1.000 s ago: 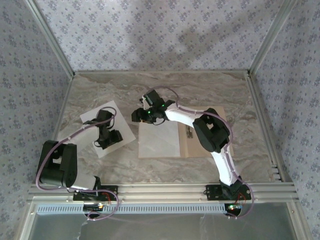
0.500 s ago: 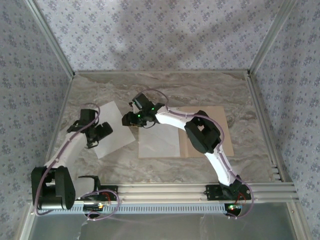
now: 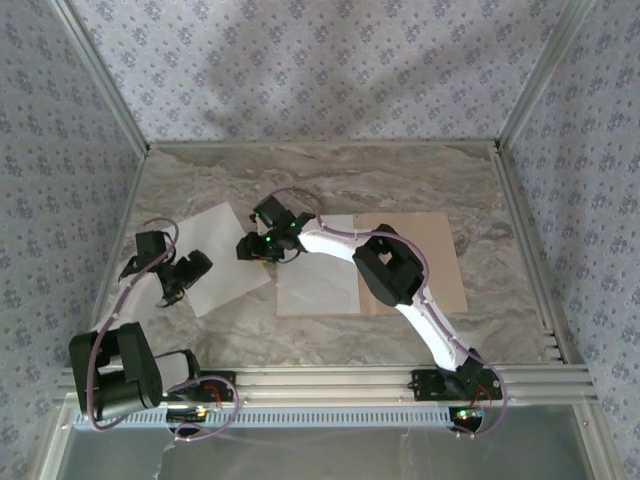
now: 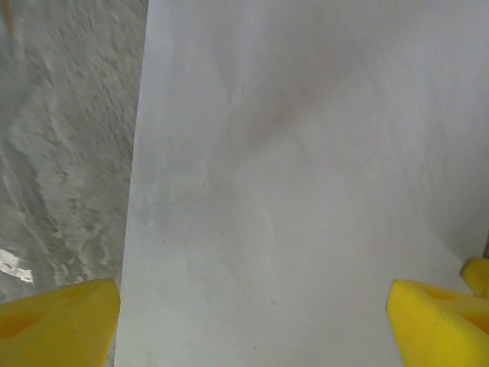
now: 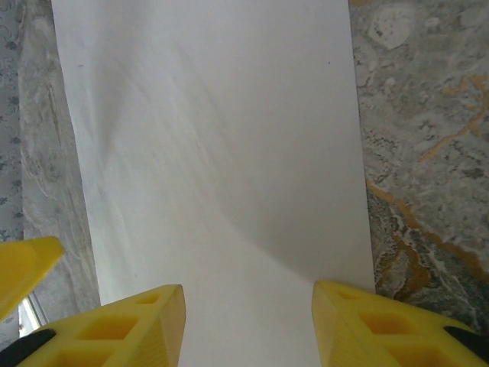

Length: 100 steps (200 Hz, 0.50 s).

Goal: Put the files into the folder

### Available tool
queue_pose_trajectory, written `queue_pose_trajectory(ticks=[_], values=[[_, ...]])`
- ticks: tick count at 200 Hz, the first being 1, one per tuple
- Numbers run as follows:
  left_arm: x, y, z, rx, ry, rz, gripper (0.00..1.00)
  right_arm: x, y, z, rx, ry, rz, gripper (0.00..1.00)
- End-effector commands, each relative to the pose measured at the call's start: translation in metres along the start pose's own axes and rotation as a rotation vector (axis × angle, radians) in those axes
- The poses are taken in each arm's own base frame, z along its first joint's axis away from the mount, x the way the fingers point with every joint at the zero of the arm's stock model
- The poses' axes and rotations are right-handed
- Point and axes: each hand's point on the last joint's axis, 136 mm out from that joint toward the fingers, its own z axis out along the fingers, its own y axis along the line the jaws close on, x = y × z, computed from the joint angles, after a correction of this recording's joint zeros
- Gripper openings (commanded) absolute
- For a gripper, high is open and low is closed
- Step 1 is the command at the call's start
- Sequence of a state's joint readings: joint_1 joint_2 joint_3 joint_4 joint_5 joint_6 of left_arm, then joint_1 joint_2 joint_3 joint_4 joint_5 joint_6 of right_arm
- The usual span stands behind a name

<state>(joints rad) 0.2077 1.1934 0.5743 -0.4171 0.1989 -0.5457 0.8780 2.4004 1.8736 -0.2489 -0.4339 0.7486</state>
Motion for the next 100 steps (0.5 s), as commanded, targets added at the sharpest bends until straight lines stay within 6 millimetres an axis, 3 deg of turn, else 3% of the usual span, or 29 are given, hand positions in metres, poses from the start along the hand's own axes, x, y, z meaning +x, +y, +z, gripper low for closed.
queue_pose_trajectory(ticks=[1, 58, 100], values=[[0.000, -0.003, 0.005, 0.023, 0.016, 0.019, 0.90, 0.004, 0.000, 0.008, 0.011, 0.021, 0.014, 0.49], [0.007, 0.000, 0.023, 0.008, 0.102, -0.002, 0.89, 0.010, -0.002, 0.014, 0.018, 0.034, 0.013, 0.49], [0.009, -0.012, 0.021, 0.077, 0.106, 0.010, 0.88, 0.017, -0.001, 0.016, 0.013, 0.050, 0.017, 0.49]])
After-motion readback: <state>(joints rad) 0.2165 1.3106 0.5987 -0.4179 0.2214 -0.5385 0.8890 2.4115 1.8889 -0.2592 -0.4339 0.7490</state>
